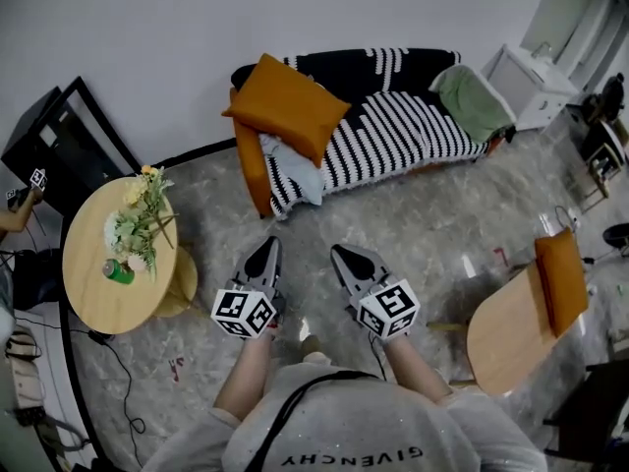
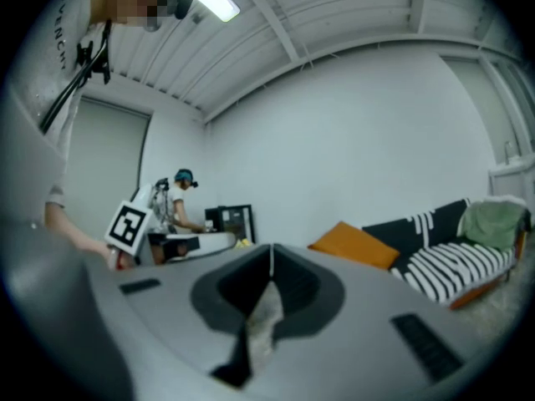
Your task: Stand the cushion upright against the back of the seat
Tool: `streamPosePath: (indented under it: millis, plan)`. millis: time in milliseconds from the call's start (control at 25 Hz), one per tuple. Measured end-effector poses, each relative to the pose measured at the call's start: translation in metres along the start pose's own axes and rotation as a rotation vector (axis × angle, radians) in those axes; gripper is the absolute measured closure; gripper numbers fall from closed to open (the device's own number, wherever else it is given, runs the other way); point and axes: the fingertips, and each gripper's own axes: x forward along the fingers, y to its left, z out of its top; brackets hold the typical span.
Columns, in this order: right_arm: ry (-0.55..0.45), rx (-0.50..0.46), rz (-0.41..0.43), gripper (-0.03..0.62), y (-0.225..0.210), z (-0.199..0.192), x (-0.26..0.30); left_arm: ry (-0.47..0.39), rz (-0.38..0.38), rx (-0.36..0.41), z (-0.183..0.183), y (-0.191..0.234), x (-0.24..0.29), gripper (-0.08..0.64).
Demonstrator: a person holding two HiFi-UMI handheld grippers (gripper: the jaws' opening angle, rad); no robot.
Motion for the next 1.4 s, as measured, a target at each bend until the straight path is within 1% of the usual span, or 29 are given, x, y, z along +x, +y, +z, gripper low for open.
streamPosePath:
  millis: [200, 400, 680, 880, 1120, 1400]
  plan:
    - [0.019, 0.008, -0.018, 0.574, -0.02, -0.003, 0.029, 0.018, -0.002, -0.022, 0.0, 0.026, 0.026, 0.535]
    - [0.026, 0.017, -0.034, 0.574, -0.036, -0.007, 0.046, 0.032, -0.017, -0.036, -0.006, 0.038, 0.043, 0.535]
    - [0.053, 0.015, -0.023, 0.574, -0.063, -0.009, 0.075, 0.041, -0.015, -0.056, -0.01, 0.055, 0.077, 0.535]
    - [0.06, 0.009, 0.011, 0.574, -0.095, -0.003, 0.116, 0.033, 0.014, -0.043, -0.004, 0.08, 0.114, 0.535]
    - [0.078, -0.009, 0.072, 0.574, -0.139, 0.007, 0.174, 0.024, 0.061, -0.039, 0.001, 0.117, 0.173, 0.535]
    - [0.095, -0.022, 0.113, 0.574, -0.203, 0.024, 0.226, 0.004, 0.094, -0.05, 0.009, 0.143, 0.248, 0.535]
